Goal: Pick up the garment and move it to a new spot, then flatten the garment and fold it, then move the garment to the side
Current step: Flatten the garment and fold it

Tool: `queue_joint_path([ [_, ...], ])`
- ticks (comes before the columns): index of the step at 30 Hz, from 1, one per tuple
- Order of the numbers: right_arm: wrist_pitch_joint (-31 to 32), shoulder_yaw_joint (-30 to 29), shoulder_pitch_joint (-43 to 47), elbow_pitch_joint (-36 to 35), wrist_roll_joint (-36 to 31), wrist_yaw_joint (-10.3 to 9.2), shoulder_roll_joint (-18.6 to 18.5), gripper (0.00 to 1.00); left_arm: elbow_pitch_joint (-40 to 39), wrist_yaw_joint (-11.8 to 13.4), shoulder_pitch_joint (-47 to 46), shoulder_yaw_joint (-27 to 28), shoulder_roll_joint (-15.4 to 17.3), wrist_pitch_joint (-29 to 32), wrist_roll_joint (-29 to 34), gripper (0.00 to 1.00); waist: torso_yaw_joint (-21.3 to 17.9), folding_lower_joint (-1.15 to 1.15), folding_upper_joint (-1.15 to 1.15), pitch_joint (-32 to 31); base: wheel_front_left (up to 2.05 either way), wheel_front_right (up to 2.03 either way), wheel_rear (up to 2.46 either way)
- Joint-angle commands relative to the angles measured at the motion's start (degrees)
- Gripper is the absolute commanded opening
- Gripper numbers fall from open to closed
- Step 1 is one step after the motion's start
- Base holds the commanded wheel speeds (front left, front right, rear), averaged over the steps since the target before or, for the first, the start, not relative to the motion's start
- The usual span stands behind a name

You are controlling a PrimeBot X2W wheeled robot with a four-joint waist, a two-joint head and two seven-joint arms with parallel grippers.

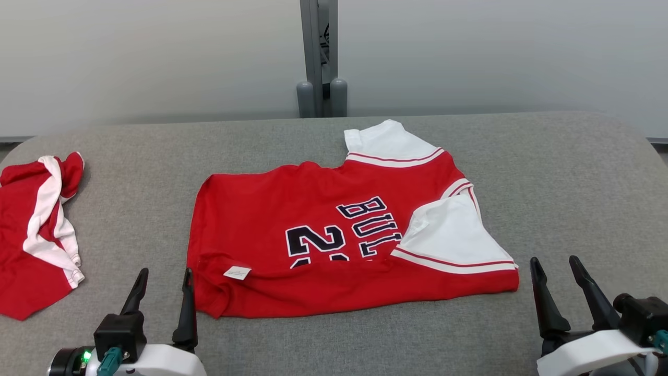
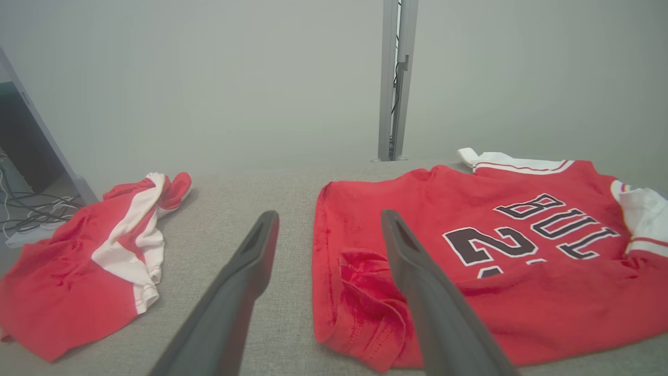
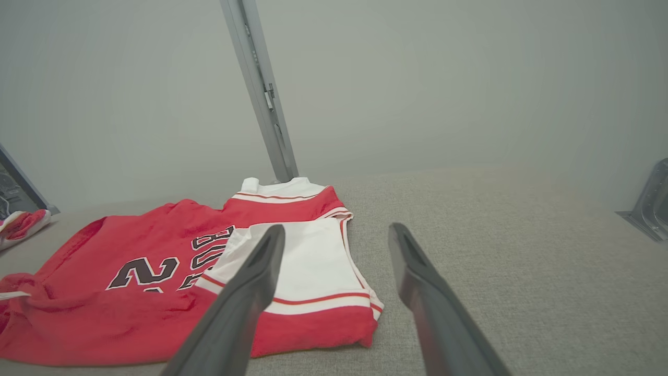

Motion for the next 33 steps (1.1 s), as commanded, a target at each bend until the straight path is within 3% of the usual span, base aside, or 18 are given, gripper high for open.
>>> queue_joint_path([
  [1,0.45,-0.68,-1.25,0.95,0.71,0.01,-0.17,1.0,0.91,-0.56,-1.46,-0.42,0.1,0.53,0.42,1.0,0.52,0.0,0.0,0.66,0.0,0.0,0.0],
  [9,1.11,0.01,-6.14,8.92,0.75,0.01,-1.6,1.0,6.79,-3.64,-5.78,-2.43,-1.52,4.16,-1.52,1.0,1.55,0.0,0.0,3.83,0.0,0.0,0.0],
  [28,-0.59,6.73,-22.01,36.81,4.36,0.0,-3.19,1.0,22.3,-10.77,-13.41,-3.99,-5.82,12.0,-8.21,1.0,2.4,0.0,0.0,11.18,0.0,0.0,0.0],
  [29,-0.24,7.4,-22.45,38.39,5.44,0.0,-2.77,0.95,22.58,-11.17,-13.31,-4.09,-6.02,12.48,-8.72,0.39,2.35,0.0,0.0,11.18,0.0,0.0,0.0],
  [30,-0.52,7.47,-22.69,39.16,5.77,0.0,-2.8,0.41,22.66,-11.16,-13.24,-3.93,-6.13,12.6,-9.19,0.0,2.31,0.0,0.0,11.17,0.0,0.0,0.0],
  [31,-0.83,7.69,-22.8,39.63,6.45,0.0,-2.61,0.02,22.74,-11.2,-13.22,-3.94,-6.11,12.77,-9.25,0.0,2.26,0.0,0.0,11.14,0.0,0.0,0.0],
  [33,-1.46,8.47,-23.17,40.04,7.6,0.0,-2.46,0.0,22.58,-11.26,-13.09,-3.78,-5.74,13.01,-9.69,0.0,2.13,0.0,0.0,11.03,0.0,0.0,0.0],
])
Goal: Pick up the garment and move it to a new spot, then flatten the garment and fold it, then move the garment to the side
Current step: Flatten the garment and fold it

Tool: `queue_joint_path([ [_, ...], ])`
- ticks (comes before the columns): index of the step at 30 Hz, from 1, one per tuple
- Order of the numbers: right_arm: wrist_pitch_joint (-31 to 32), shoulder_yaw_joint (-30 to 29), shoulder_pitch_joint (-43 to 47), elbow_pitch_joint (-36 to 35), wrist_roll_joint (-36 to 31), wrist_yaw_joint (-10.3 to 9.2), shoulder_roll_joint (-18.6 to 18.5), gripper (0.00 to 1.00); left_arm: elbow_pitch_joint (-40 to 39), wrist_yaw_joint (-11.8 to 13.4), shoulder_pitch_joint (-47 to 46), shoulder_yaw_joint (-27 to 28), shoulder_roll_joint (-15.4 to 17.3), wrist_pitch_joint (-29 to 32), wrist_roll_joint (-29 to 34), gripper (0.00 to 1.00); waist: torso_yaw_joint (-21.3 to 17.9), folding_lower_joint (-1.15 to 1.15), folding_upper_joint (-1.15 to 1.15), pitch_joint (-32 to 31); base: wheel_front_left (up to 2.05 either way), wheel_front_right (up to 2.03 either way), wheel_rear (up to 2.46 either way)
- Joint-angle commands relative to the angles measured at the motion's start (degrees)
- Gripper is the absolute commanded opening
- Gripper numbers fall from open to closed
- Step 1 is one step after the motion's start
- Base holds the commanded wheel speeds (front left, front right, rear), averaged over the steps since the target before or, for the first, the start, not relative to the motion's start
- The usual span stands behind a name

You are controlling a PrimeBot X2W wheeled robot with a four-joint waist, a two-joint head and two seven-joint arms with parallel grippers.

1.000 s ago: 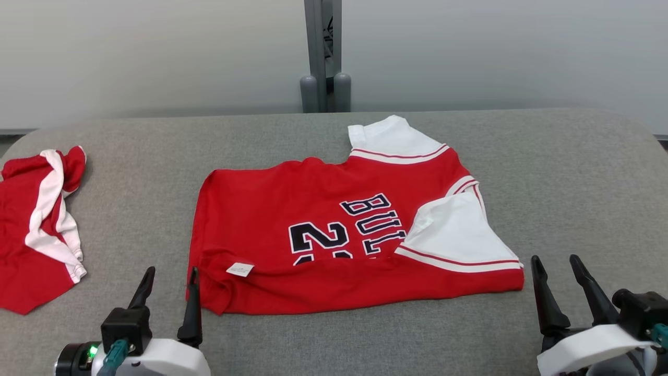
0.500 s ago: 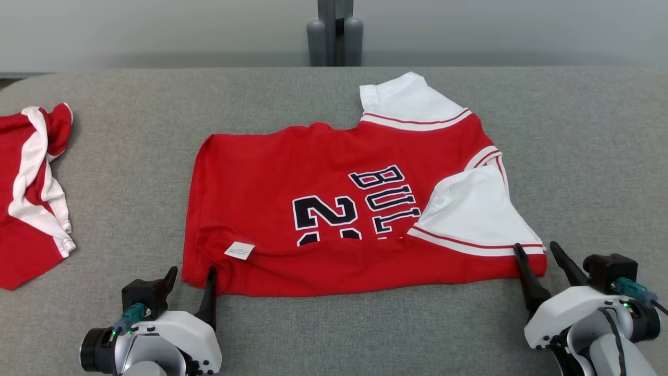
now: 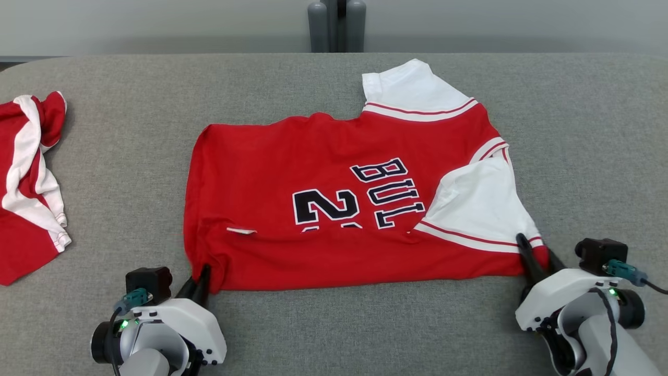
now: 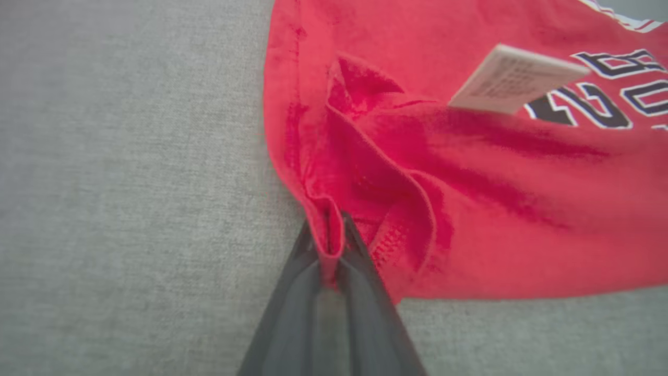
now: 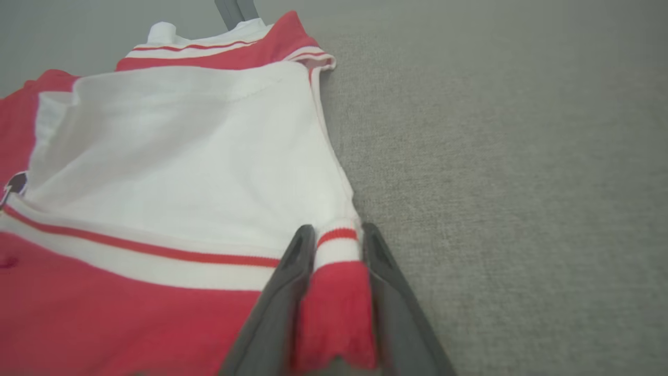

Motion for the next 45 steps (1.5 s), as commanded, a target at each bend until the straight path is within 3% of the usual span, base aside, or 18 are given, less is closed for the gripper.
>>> queue_joint_path([
  [1,-0.01,0.7,0.89,1.35,0.82,-0.04,0.24,0.0,0.77,-0.13,1.08,-0.23,0.35,1.11,-0.58,0.0,-0.07,0.0,0.0,-0.16,0.0,0.0,0.0],
  [8,-2.56,2.32,3.23,-1.1,5.02,-0.02,-0.18,0.0,-4.09,-0.19,4.28,0.03,3.11,2.99,-1.51,0.0,-0.24,0.0,0.0,-2.23,0.0,0.0,0.0],
  [17,-3.82,0.03,12.95,-10.72,6.51,-0.02,-0.22,0.0,-15.71,3.03,11.55,0.8,8.72,7.04,-1.68,0.0,-0.07,0.0,0.0,-5.04,0.0,0.0,0.0],
  [18,-3.1,-1.22,15.99,-13.65,6.12,-0.03,0.13,0.0,-18.42,4.07,13.27,1.21,10.14,8.2,-1.78,0.0,-0.3,0.0,0.0,-5.5,0.0,0.0,0.0],
  [27,2.4,-5.68,25.77,-25.84,3.87,-0.02,2.91,0.0,-26.5,6.97,19.02,1.72,12.89,12.85,-3.4,0.0,-2.03,0.0,0.0,-6.41,0.0,0.0,0.0],
  [28,3.25,-5.96,26.39,-26.71,3.8,-0.02,3.16,0.24,-27.1,7.42,19.41,1.81,12.87,12.97,-3.37,0.0,-2.16,0.0,0.0,-6.4,0.0,0.0,0.0],
  [29,3.61,-6.21,26.68,-27.57,4.19,-0.02,3.45,1.0,-27.47,7.83,19.75,1.85,12.8,13.34,-3.59,0.22,-2.28,0.0,0.0,-6.37,0.0,0.0,0.0],
  [30,4.19,-6.53,26.97,-27.99,3.77,-0.02,3.59,1.0,-27.83,7.95,20.17,1.6,12.6,13.58,-3.88,0.45,-2.39,0.0,0.0,-6.41,0.0,0.0,0.0],
  [31,4.32,-6.89,27.27,-28.46,3.3,-0.02,3.68,1.0,-28.31,8.47,20.35,2.11,12.13,13.09,-4.06,0.89,-2.42,0.0,0.0,-6.42,0.0,0.0,0.0],
  [32,4.27,-7.33,27.28,-29.01,3.3,0.0,3.71,1.0,-28.49,8.73,20.66,2.16,12.15,13.04,-3.93,1.0,-2.47,0.0,0.0,-6.48,0.0,0.0,0.0],
  [38,3.41,-10.51,25.77,-32.21,-0.3,0.0,3.9,1.0,-30.48,12.08,20.33,4.92,9.95,7.65,-3.02,1.0,-2.26,0.0,0.0,-7.12,0.0,0.0,0.0],
  [45,2.93,-11.7,22.0,-36.29,-4.24,0.0,3.6,1.0,-30.35,11.79,15.06,5.17,7.4,0.36,-0.11,1.0,-1.72,0.0,0.0,-8.04,0.0,0.0,0.0],
])
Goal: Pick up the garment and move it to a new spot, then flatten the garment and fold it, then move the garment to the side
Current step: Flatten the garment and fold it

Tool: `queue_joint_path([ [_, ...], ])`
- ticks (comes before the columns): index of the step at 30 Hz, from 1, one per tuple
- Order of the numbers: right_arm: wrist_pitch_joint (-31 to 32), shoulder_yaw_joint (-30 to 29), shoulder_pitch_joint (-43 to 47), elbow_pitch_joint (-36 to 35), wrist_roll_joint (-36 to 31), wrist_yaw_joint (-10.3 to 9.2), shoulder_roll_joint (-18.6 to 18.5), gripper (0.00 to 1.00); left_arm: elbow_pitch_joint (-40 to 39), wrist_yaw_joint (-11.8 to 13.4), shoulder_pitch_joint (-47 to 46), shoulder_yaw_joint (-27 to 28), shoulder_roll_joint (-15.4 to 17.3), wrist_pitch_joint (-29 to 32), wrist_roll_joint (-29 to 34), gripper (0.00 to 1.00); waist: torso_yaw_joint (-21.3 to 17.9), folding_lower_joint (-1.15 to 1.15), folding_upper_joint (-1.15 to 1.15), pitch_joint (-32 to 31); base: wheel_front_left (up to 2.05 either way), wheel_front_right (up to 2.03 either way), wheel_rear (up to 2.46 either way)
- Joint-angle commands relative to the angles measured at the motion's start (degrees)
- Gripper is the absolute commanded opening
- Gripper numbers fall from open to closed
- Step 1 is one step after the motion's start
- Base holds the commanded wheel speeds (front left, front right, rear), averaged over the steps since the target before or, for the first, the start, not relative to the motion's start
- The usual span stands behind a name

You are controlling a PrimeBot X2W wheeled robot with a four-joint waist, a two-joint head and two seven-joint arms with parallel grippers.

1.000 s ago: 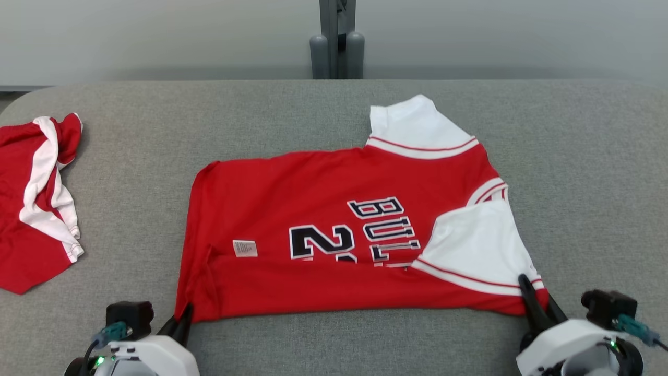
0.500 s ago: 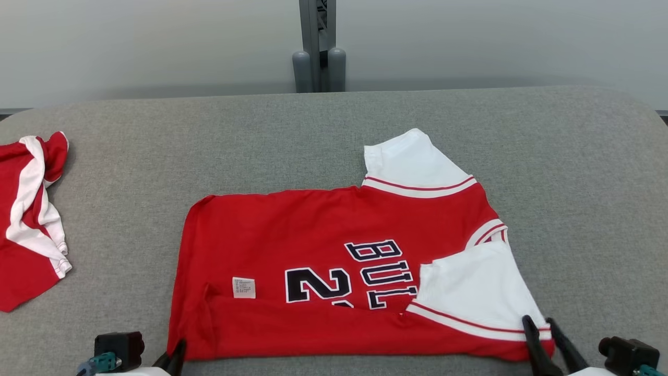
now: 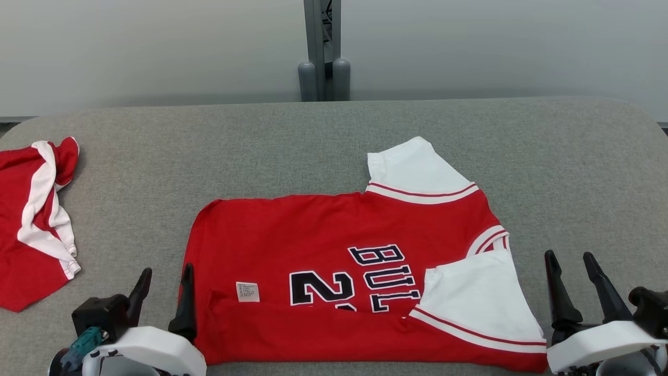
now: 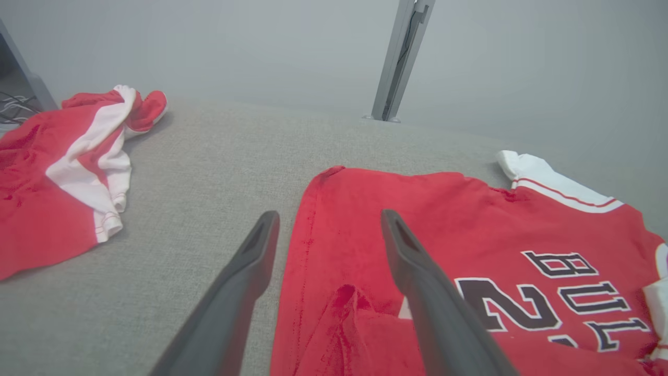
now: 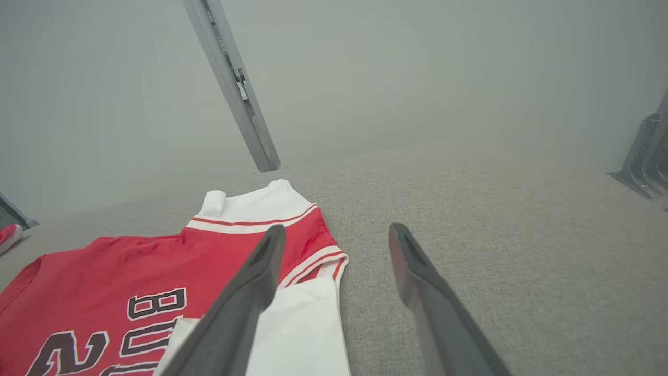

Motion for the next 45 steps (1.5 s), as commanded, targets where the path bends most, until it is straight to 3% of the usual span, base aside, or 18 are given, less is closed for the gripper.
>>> queue_joint_path([
  [1,0.19,0.04,-1.07,-0.59,-0.94,0.01,-0.4,1.0,0.64,-0.5,-2.16,0.11,-0.63,-1.76,0.75,1.0,0.17,0.0,0.0,-0.28,0.0,0.0,0.0],
  [11,0.18,2.56,-2.62,-1.47,-5.56,0.01,-0.97,1.0,8.57,-1.08,-8.81,-1.68,-1.04,-8.34,6.28,1.0,0.6,0.0,0.0,-1.6,0.0,0.0,0.0],
  [19,0.21,3.16,-0.63,-2.13,-5.47,0.01,-0.52,1.0,9.44,0.57,-6.72,-3.04,0.11,-8.07,8.23,1.0,0.26,0.0,0.0,-2.4,0.0,0.0,0.0],
  [29,0.51,3.44,-0.83,-2.39,-4.96,0.01,-0.14,1.0,8.77,0.34,-7.72,-3.8,0.33,-6.99,8.09,1.0,0.26,0.0,0.0,-2.07,0.0,0.0,0.0],
  [36,0.71,4.37,-2.47,-3.08,-4.54,0.01,-0.1,1.0,11.37,-3.07,-15.08,-5.09,1.47,-3.68,8.5,1.0,-1.17,0.0,0.0,0.45,0.0,0.0,0.0],
  [45,-0.2,6.12,-5.87,-3.49,-3.81,0.01,-0.04,1.0,27.33,-11.7,-29.03,-6.62,1.83,3.04,5.96,1.0,-5.46,0.0,0.0,7.11,0.0,0.0,0.0],
])
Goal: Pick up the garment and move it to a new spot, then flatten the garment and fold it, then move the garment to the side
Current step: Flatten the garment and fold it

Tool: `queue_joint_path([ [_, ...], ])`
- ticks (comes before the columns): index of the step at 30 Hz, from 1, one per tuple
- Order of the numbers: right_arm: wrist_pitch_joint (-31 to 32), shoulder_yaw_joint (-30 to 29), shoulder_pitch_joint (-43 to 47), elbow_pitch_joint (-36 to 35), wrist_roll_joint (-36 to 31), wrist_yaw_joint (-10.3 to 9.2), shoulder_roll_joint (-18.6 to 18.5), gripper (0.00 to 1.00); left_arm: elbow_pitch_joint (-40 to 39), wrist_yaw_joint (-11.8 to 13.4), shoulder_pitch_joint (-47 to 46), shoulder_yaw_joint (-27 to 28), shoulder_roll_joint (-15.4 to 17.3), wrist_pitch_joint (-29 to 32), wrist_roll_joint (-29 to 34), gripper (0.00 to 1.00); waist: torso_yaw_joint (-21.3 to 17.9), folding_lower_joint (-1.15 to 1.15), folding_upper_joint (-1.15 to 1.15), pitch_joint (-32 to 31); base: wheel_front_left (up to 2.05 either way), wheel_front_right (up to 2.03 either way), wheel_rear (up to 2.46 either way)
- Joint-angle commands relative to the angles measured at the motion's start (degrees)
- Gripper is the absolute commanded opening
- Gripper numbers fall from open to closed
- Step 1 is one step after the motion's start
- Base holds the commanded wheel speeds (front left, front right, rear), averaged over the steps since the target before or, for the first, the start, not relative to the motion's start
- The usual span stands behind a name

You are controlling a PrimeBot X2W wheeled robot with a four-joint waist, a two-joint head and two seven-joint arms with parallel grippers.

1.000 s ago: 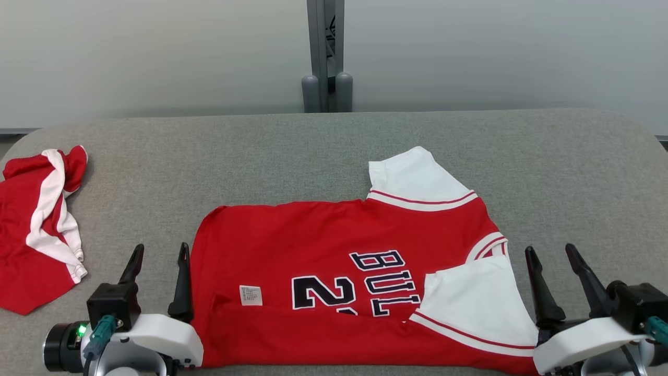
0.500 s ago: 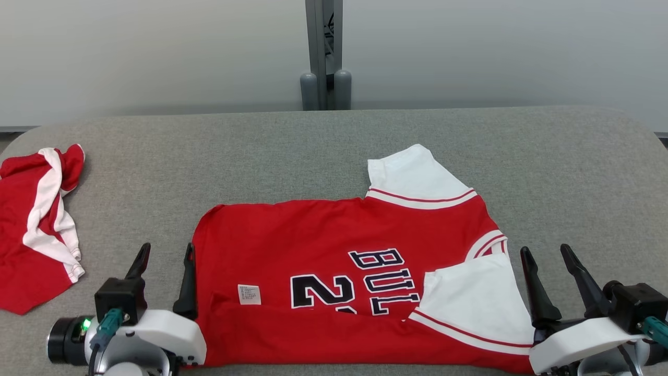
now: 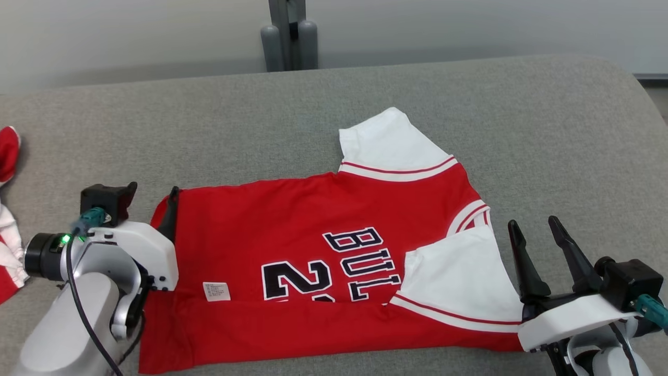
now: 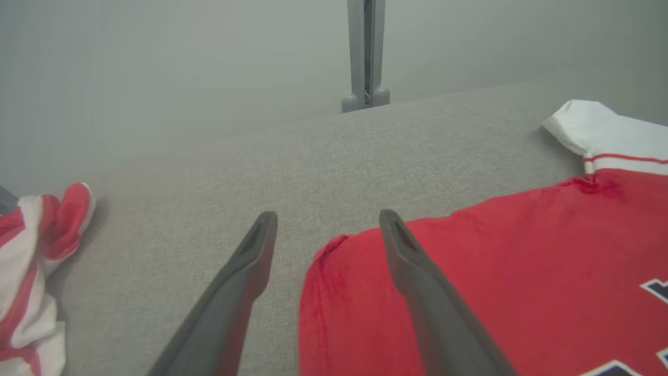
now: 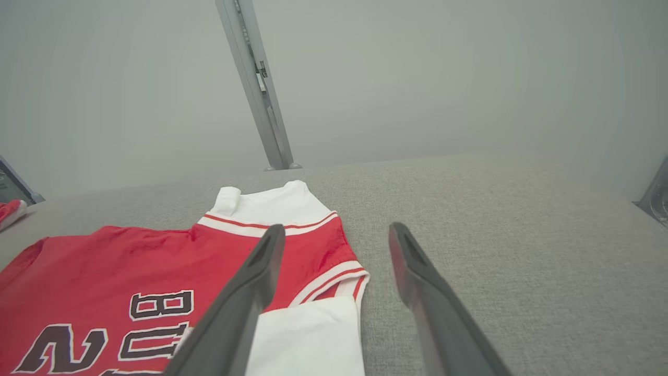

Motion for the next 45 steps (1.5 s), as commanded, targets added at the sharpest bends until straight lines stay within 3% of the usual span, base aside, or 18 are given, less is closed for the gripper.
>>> queue_joint_path([
  [1,-0.4,0.11,-0.94,-0.18,0.4,0.01,-0.11,1.0,1.59,-0.76,-1.69,-0.1,0.38,0.39,-0.28,1.0,-1.62,0.0,0.0,2.15,0.0,0.0,0.0],
  [5,-1.01,0.25,-2.07,0.2,0.73,0.01,-0.1,1.0,8.02,-3.8,-5.44,-0.43,0.52,2.86,-1.49,1.0,-2.46,0.0,0.0,4.36,0.0,0.0,0.0],
  [8,-1.56,0.5,-2.49,0.68,0.89,0.01,-0.09,1.0,11.93,-5.76,-7.69,-0.54,0.49,4.41,-2.38,0.87,-2.8,0.0,0.0,5.4,0.0,0.0,0.0],
  [10,-1.92,0.5,-3.07,1.06,0.99,0.01,-0.09,1.0,13.82,-6.38,-8.78,-0.63,0.33,4.62,-2.67,0.69,-2.81,0.0,0.0,5.93,0.0,0.0,0.0],
  [12,-2.13,0.52,-3.5,1.28,1.13,0.01,-0.07,1.0,15.16,-7.08,-9.53,-0.81,0.04,4.32,-2.79,0.29,-2.71,0.0,0.0,6.36,0.0,0.0,0.0],
  [13,-2.26,0.53,-3.64,1.46,1.22,0.01,-0.06,1.0,15.87,-7.25,-9.91,-0.92,-0.12,4.13,-2.79,0.0,-2.64,0.0,0.0,6.48,0.0,0.0,0.0],
  [19,-2.59,0.07,-7.19,1.69,1.81,0.01,-0.64,1.0,17.7,-8.32,-11.9,-1.1,-0.58,3.17,-2.86,0.0,-1.94,0.0,0.0,7.49,0.0,0.0,0.0],
  [24,-1.66,0.73,-17.26,5.14,2.71,0.01,-3.05,1.0,17.42,-8.43,-13.48,-1.7,-1.45,2.44,-2.4,0.0,-0.35,0.0,0.0,9.11,0.0,0.0,0.0],
  [34,3.14,7.32,-41.04,26.77,6.82,0.01,-10.12,1.0,14.37,-9.54,-18.16,-4.92,-6.46,1.42,-0.86,0.0,8.8,0.0,0.0,15.11,0.0,0.0,0.0],
  [45,9.4,19.7,-56.2,45.82,11.09,0.0,-12.52,1.0,14.42,-10.54,-21.25,-6.76,-10.24,-1.22,-0.44,0.0,14.38,0.0,0.0,20.15,0.0,0.0,0.0],
])
